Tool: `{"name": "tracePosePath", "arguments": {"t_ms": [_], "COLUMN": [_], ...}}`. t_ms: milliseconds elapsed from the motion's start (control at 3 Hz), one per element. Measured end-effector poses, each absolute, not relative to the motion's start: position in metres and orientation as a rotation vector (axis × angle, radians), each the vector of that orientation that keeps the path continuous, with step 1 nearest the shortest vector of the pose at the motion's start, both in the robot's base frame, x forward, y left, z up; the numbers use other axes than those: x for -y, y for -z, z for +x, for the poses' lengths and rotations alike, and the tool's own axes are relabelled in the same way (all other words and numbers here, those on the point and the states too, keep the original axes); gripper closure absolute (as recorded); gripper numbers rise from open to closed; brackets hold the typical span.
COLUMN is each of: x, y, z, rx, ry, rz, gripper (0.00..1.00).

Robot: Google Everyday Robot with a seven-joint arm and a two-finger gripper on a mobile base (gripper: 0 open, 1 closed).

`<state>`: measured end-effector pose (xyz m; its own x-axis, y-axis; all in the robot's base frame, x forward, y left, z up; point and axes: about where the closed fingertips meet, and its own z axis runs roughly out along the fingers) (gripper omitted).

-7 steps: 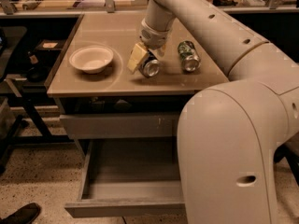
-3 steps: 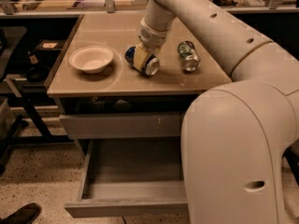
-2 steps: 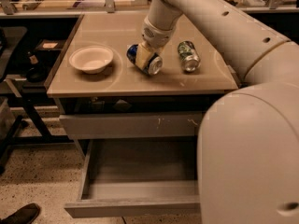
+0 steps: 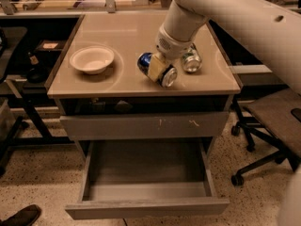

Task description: Place pepsi can into middle drawer

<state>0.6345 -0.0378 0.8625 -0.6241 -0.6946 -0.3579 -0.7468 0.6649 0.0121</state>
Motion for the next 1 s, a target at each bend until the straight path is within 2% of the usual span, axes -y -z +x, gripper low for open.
{"name": "tracePosePath", "arguments": {"t_ms": [333,1000], "x": [0.0432,0.0434], "y": [-0.8690,-0.8668], "z": [0.5927,0.5896], "rx": [-2.533,-2.538], "ry": [-0.222,-0.218], "rz": [-1.193,-1.199], "gripper": [1.00,1.00]}}
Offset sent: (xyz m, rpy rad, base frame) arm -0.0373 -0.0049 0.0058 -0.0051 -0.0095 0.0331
